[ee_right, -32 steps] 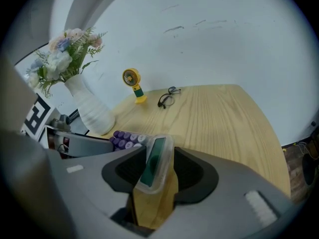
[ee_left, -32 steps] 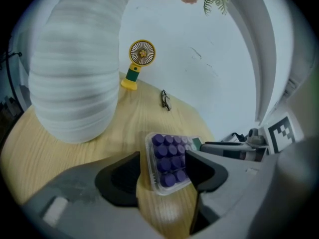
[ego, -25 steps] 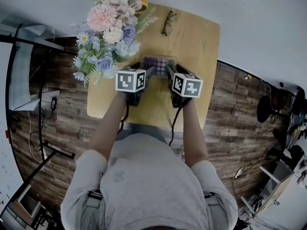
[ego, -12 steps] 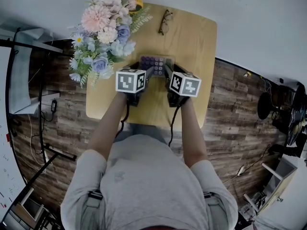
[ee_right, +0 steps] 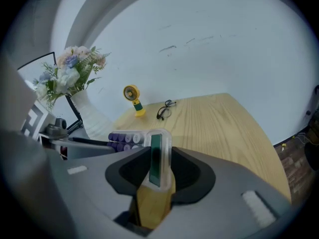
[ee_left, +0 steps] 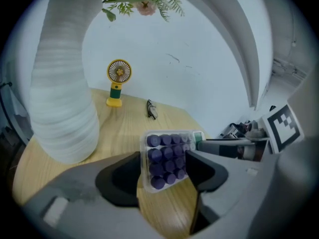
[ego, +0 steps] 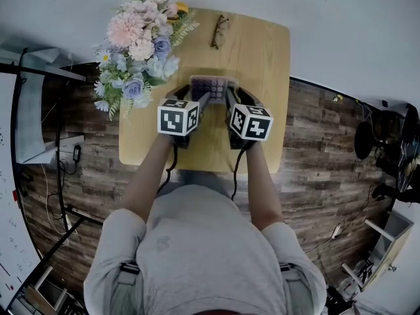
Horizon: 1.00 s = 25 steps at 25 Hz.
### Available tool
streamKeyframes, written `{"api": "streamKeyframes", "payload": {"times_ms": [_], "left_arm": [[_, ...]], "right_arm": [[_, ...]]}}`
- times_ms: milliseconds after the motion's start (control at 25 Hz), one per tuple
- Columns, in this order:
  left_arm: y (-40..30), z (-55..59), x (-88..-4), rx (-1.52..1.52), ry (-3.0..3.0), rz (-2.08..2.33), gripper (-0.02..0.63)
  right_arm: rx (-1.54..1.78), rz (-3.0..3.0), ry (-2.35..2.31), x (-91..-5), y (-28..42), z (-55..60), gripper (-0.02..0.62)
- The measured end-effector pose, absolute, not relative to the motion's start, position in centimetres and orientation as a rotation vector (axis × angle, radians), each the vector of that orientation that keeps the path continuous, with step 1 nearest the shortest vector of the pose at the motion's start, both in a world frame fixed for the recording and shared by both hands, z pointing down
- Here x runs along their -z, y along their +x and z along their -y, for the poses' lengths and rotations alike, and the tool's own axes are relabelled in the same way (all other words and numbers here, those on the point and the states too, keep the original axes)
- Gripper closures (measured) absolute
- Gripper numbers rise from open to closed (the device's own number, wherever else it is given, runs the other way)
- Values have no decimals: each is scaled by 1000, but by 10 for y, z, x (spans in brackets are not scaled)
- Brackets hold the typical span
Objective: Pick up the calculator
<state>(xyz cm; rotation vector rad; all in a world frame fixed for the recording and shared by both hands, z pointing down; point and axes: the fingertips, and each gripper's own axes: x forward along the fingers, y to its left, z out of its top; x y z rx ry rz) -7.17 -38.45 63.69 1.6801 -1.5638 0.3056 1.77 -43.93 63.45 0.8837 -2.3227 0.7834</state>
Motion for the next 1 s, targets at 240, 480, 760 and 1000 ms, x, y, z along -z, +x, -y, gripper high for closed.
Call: {"api": "streamKeyframes", "payload": {"times_ms": [240, 480, 760, 1000], "left_arm": [[-65, 387, -617, -365, 1768, 1606, 316], [-57, 391, -590, -362, 1849, 1638, 316], [-47, 399, -549, -294, 1952, 1680, 316], [-42, 407, -516, -239, 2048, 1700, 316]], "right_arm": [[-686, 2394, 941, -607, 24, 441, 479], [-608, 2450, 1009, -576, 35, 442, 476], [-576, 2516, 1106, -539, 49, 443, 472], [-531, 2565, 1188, -508, 57, 446, 471]]}}
